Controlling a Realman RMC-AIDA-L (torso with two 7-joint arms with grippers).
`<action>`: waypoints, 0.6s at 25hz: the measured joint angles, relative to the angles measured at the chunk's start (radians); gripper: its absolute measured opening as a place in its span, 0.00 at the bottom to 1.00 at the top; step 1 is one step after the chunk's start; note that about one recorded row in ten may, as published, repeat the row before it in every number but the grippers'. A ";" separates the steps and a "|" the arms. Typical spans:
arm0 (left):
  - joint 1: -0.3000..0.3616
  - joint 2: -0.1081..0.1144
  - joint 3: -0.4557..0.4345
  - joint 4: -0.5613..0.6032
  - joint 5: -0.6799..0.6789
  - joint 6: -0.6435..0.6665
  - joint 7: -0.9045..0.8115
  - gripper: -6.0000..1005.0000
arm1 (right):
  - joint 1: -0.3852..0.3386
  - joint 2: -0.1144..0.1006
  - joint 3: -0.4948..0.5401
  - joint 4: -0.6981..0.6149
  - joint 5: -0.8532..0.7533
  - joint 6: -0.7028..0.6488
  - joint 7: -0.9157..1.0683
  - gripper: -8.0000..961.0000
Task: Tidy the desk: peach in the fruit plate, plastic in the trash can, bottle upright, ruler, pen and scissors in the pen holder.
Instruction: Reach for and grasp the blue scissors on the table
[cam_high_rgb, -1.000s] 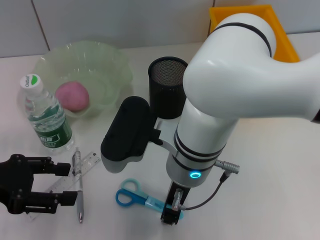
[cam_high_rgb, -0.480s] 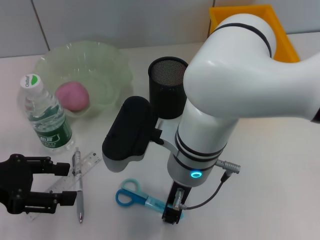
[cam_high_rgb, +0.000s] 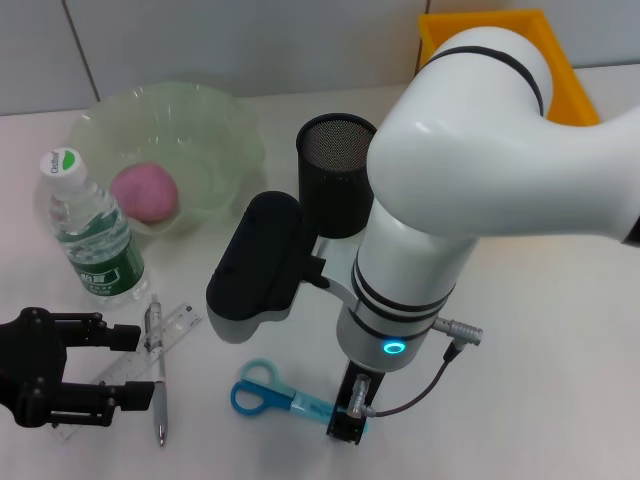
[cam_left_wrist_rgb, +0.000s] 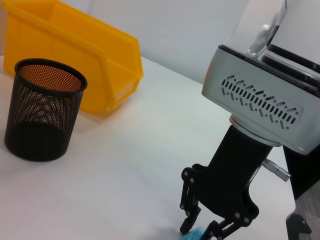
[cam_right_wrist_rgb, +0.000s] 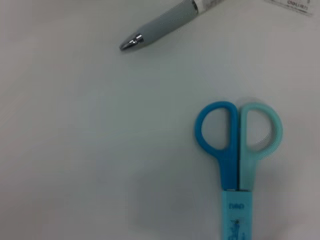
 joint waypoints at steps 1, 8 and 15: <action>0.000 0.000 0.000 0.000 0.000 0.000 0.000 0.75 | -0.001 0.000 0.000 0.000 -0.002 -0.002 0.000 0.28; 0.000 0.001 0.000 0.000 -0.003 0.000 -0.002 0.75 | -0.002 0.000 0.000 0.002 -0.004 -0.010 0.000 0.26; -0.001 0.001 -0.001 0.000 -0.004 0.000 -0.003 0.75 | -0.001 0.000 0.000 0.002 -0.005 -0.011 0.000 0.25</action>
